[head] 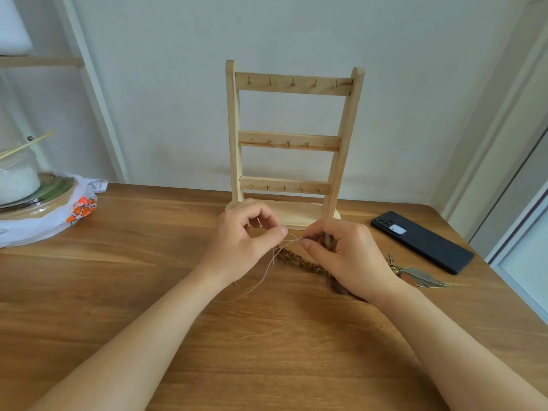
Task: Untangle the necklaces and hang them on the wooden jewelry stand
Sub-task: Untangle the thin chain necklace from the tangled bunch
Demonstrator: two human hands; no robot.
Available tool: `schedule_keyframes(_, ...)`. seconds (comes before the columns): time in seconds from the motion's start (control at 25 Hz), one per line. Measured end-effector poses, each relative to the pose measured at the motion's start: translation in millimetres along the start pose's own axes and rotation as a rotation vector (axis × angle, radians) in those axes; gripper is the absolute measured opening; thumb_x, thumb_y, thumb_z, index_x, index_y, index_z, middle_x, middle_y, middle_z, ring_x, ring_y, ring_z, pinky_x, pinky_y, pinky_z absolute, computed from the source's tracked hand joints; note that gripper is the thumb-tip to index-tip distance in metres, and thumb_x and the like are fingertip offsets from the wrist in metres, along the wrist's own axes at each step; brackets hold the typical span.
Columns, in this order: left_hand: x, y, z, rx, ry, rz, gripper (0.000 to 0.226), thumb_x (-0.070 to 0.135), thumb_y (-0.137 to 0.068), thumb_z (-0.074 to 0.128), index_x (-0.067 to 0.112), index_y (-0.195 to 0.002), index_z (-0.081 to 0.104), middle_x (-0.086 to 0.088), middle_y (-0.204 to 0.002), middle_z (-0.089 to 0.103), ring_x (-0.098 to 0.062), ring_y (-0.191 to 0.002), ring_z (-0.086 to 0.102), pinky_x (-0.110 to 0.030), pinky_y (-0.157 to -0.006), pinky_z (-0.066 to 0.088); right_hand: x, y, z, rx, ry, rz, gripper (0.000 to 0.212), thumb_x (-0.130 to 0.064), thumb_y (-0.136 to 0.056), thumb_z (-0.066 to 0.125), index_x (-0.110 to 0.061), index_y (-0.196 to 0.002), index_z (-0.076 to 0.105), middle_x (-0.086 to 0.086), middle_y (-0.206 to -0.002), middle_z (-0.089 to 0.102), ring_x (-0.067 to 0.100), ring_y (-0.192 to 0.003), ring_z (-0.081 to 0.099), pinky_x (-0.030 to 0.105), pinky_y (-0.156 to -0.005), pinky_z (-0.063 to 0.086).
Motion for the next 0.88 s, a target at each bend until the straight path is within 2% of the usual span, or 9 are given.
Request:
schedule_keyframes(0.12, 11, 5, 13, -0.103, -0.094, 0.128, 0.007, 0.026, -0.079, 0.075, 0.024, -0.072, 0.075, 0.013, -0.069, 0.066, -0.014, -0.079, 0.060, -0.017, -0.071, 0.041, 1, 0, 1, -0.001, 0.001, 0.001, 0.008, -0.026, -0.092, 0.070, -0.025, -0.098, 0.075, -0.017, -0.080, 0.068, 0.002, -0.079, 0.063, 0.016, -0.068, 0.049)
schedule_keyframes(0.2, 11, 7, 16, -0.078, -0.240, 0.171, 0.004, 0.026, -0.080, 0.078, 0.026, -0.075, 0.078, 0.018, -0.070, 0.065, -0.009, -0.081, 0.059, -0.017, -0.070, 0.043, 2, 0, 2, -0.010, -0.020, 0.015, 0.008, -0.026, -0.092, 0.070, -0.025, -0.098, 0.074, -0.015, -0.079, 0.068, 0.003, -0.077, 0.062, 0.016, -0.067, 0.049)
schedule_keyframes(0.28, 8, 7, 11, -0.018, -0.279, 0.159, 0.006, 0.023, -0.080, 0.080, 0.028, -0.079, 0.079, 0.023, -0.073, 0.066, -0.004, -0.083, 0.059, -0.011, -0.071, 0.042, 5, 1, 4, -0.028, -0.051, 0.031, 0.007, -0.023, -0.092, 0.070, -0.024, -0.098, 0.074, -0.013, -0.077, 0.068, 0.005, -0.073, 0.061, 0.016, -0.066, 0.048)
schedule_keyframes(0.4, 6, 6, 6, 0.007, -0.254, 0.123, 0.012, 0.019, -0.081, 0.081, 0.030, -0.084, 0.081, 0.024, -0.077, 0.070, -0.003, -0.084, 0.060, -0.008, -0.072, 0.042, 4, 2, 9, -0.067, -0.084, 0.038, 0.008, -0.021, -0.092, 0.070, -0.024, -0.099, 0.074, -0.010, -0.078, 0.068, 0.009, -0.072, 0.060, 0.017, -0.066, 0.048)
schedule_keyframes(0.6, 7, 6, 11, -0.058, -0.158, 0.078, 0.013, 0.014, -0.081, 0.082, 0.024, -0.089, 0.081, 0.020, -0.083, 0.073, -0.001, -0.085, 0.062, -0.006, -0.072, 0.040, 2, 1, 12, -0.074, -0.109, 0.024, 0.010, -0.018, -0.092, 0.071, -0.024, -0.100, 0.075, -0.011, -0.081, 0.070, 0.007, -0.077, 0.063, 0.014, -0.068, 0.048)
schedule_keyframes(0.76, 6, 7, 15, -0.110, -0.097, 0.028, 0.010, 0.011, -0.082, 0.081, 0.019, -0.087, 0.082, 0.014, -0.081, 0.075, 0.004, -0.077, 0.063, -0.006, -0.067, 0.042, 2, 4, 14, -0.091, -0.106, 0.029, 0.011, -0.019, -0.092, 0.072, -0.026, -0.100, 0.075, -0.013, -0.080, 0.070, 0.005, -0.080, 0.064, 0.015, -0.070, 0.049)
schedule_keyframes(0.88, 0, 5, 16, -0.127, -0.039, -0.038, 0.009, 0.009, -0.086, 0.077, 0.017, -0.087, 0.080, 0.014, -0.078, 0.072, 0.006, -0.069, 0.061, -0.006, -0.062, 0.042, 3, 1, 13, -0.080, -0.120, 0.035, 0.010, -0.021, -0.093, 0.071, -0.025, -0.100, 0.075, -0.012, -0.080, 0.070, 0.008, -0.079, 0.065, 0.021, -0.071, 0.053)
Point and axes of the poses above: each hand's wrist, its own y-axis away from the middle knuckle, its own z-axis out of the palm, x = y × z, the point moved 9 cm from there along -y, towards the middle knuckle
